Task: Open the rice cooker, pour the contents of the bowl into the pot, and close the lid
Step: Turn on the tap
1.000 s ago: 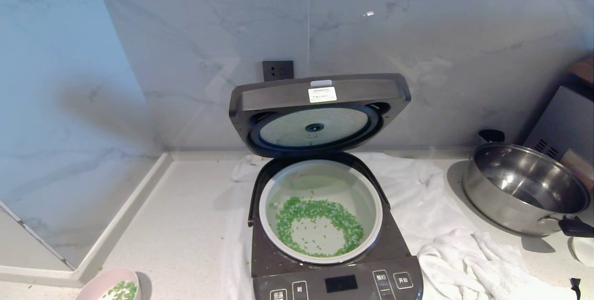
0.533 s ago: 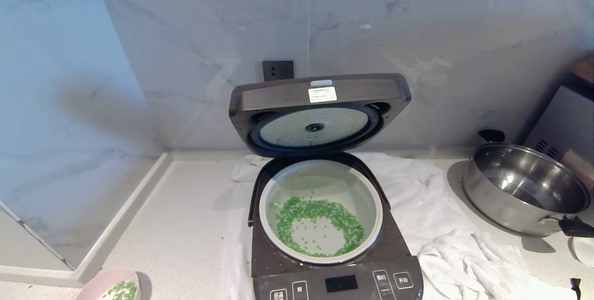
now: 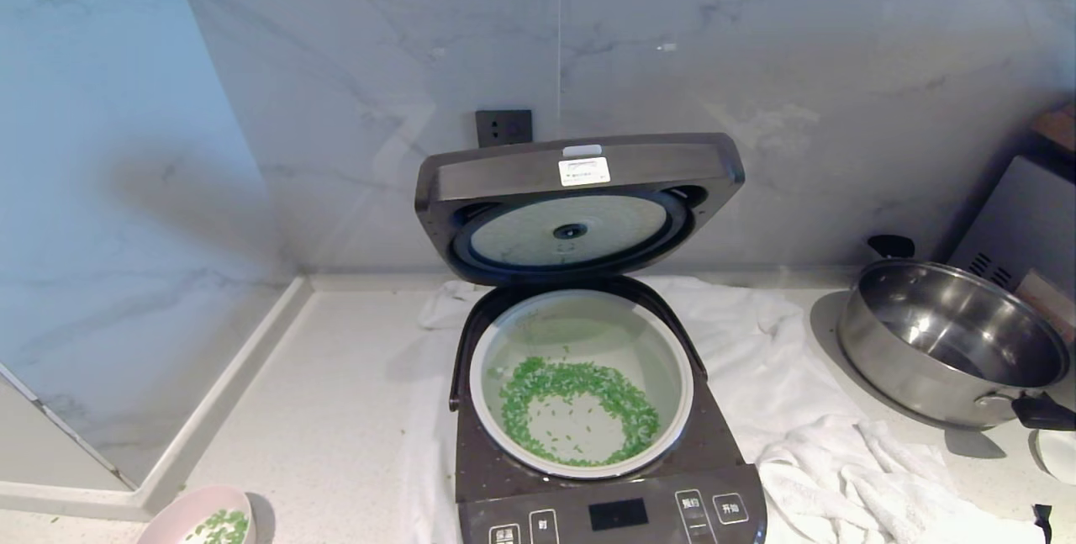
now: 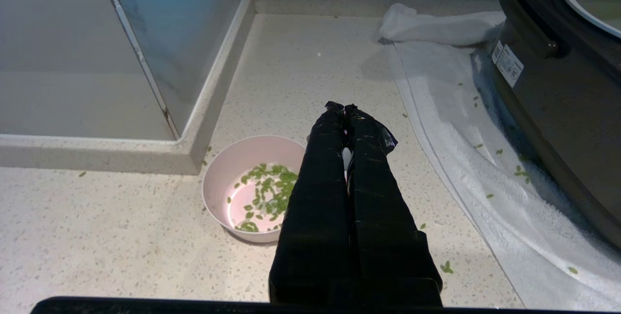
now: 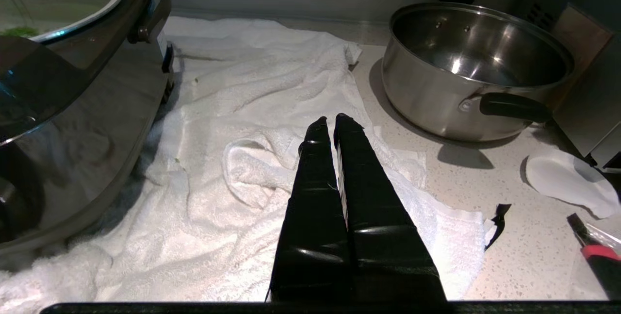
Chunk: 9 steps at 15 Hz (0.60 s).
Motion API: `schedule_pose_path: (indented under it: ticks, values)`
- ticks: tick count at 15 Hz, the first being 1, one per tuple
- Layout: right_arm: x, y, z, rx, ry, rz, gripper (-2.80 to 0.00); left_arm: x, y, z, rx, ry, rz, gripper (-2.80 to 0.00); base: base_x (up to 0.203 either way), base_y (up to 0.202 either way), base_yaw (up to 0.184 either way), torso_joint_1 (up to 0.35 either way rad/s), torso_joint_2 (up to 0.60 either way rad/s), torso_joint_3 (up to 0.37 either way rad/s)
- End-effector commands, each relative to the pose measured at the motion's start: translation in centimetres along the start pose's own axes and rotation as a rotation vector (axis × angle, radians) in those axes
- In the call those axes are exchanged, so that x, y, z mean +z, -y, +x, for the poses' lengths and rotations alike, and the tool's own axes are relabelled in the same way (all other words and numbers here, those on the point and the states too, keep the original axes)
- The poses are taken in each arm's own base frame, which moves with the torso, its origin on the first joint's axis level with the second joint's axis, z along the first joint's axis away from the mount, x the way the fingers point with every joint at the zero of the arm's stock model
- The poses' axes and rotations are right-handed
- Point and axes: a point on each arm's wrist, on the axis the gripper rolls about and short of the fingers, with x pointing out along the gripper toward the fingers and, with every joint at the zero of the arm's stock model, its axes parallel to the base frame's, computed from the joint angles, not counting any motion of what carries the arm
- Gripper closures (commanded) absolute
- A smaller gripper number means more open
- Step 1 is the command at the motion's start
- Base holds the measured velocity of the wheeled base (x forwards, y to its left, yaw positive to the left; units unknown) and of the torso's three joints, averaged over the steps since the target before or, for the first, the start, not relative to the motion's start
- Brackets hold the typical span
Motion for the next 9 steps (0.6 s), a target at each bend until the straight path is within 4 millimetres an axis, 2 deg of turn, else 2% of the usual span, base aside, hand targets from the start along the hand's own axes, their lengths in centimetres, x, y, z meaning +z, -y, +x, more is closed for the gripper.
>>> schedule_pose_path:
  ticks: [1,9]
  values:
    - [-0.02,-0.01,-0.01,0.003,-0.001,-0.008,0.0,0.01,0.0,0.0,0.0,0.001,0.0,0.0,0.0,0.0,0.0,0.0,0.0,0.0]
    - [0.0,0.0,-0.01,0.005,-0.002,0.022,0.0,0.01,0.0,0.0,-0.001,0.001,0.0,0.0,0.0,0.0,0.0,0.0,0.0,0.0]
